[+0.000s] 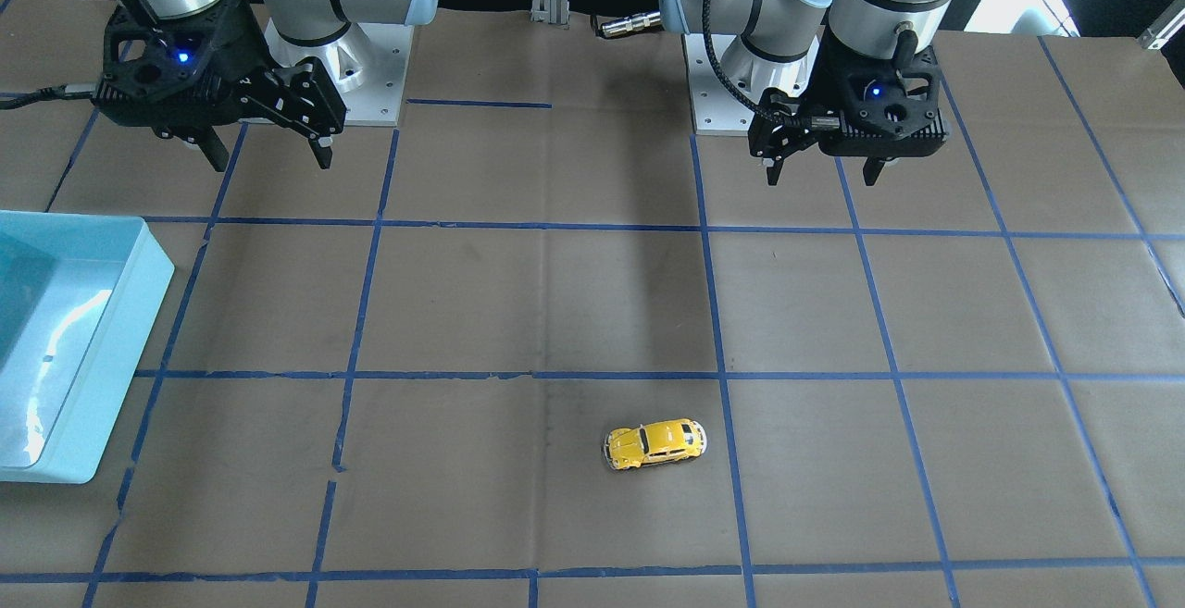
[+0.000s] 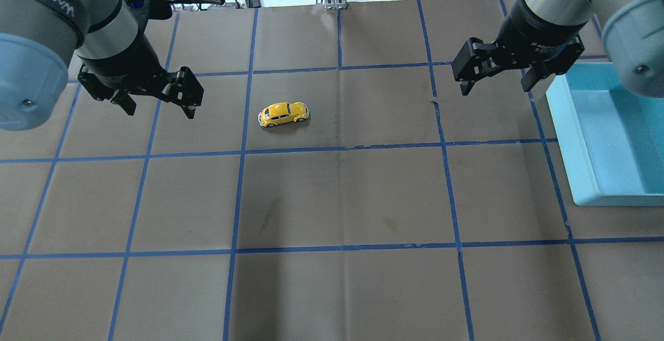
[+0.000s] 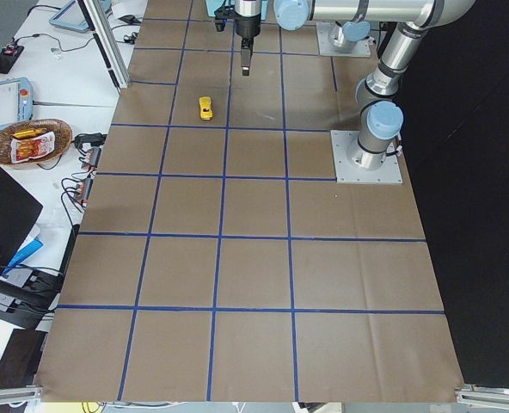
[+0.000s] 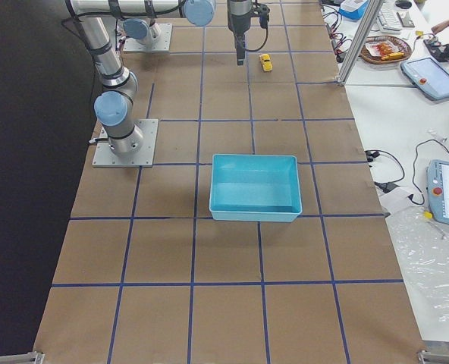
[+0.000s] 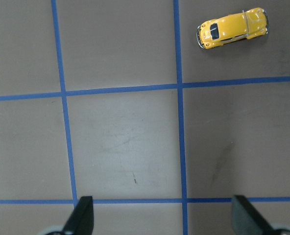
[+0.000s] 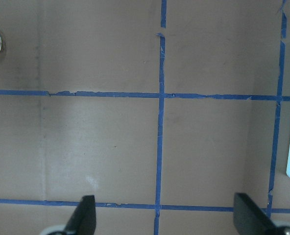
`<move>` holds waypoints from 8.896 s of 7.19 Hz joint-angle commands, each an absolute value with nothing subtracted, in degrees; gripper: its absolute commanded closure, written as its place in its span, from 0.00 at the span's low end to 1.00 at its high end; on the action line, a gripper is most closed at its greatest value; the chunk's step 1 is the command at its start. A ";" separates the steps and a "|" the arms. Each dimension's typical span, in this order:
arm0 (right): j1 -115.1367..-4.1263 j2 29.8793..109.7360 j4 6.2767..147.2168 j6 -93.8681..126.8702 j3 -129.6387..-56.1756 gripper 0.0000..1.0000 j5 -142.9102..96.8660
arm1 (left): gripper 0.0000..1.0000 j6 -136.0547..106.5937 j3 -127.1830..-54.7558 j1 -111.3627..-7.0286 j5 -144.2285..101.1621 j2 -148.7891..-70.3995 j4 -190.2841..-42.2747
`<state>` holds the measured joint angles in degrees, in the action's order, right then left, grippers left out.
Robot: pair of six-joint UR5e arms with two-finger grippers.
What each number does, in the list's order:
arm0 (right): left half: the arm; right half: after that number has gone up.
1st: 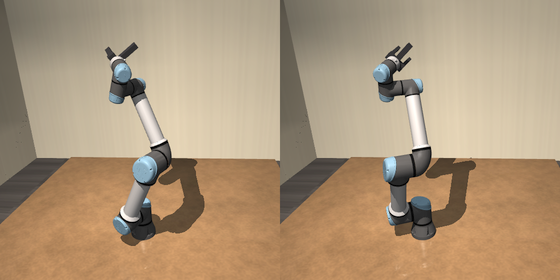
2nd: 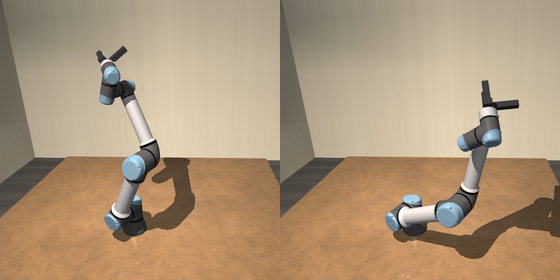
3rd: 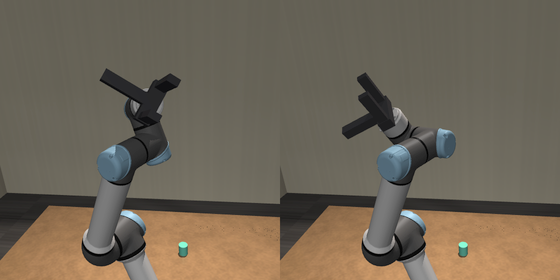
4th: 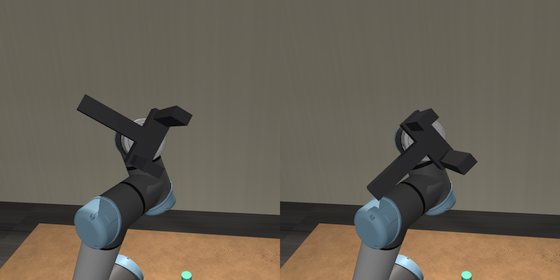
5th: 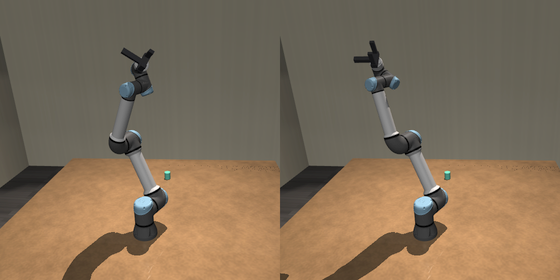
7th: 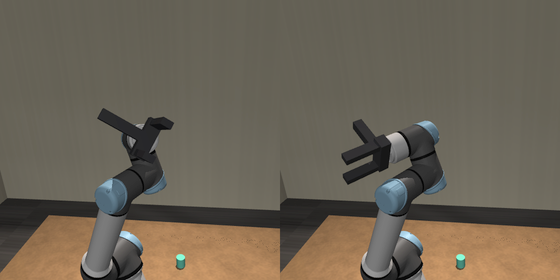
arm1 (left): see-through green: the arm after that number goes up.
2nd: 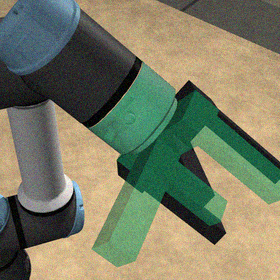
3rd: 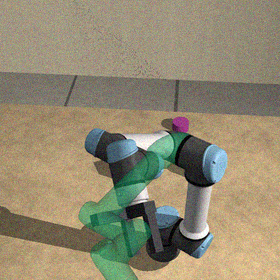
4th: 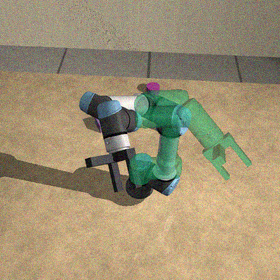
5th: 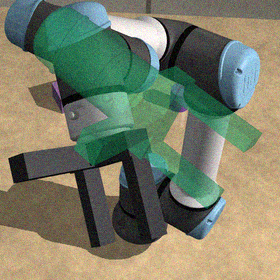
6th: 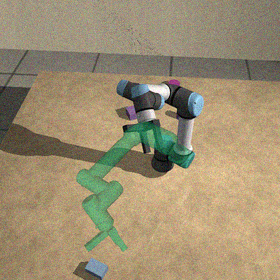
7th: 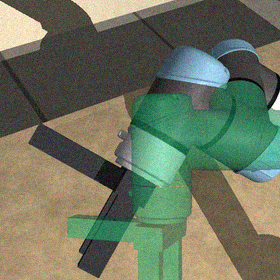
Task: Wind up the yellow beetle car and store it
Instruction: 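Raise and withdraw the left gripper while the released car rolls forward, then reach the right gripper across to above the yellow car, then lower the right gripper and close it around the car, then lift the car with the right gripper and carry it toward the blue bin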
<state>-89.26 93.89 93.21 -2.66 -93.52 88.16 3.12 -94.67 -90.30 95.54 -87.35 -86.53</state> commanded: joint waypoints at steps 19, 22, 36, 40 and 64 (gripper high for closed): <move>-105.29 78.69 96.04 93.51 -90.83 0.01 87.19 | 0.00 3.78 -95.36 -88.08 90.88 -86.84 -85.87; -107.48 70.95 94.81 93.78 -82.11 0.01 86.66 | 0.00 3.96 -95.36 -87.63 90.88 -86.92 -85.96; -116.02 41.84 113.04 109.60 -61.70 0.01 81.65 | 0.00 3.96 -95.54 -86.75 91.05 -86.57 -87.28; -116.02 40.43 110.48 108.99 -62.23 0.01 82.00 | 0.00 3.96 -95.54 -86.75 90.97 -86.57 -87.28; -82.31 84.26 107.58 28.12 -98.76 0.50 90.09 | 0.00 -1.14 -95.19 -88.77 90.09 -88.06 -87.01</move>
<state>-88.25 80.31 107.71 38.82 -94.68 89.90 0.14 -95.22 -88.58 90.14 -87.73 -87.08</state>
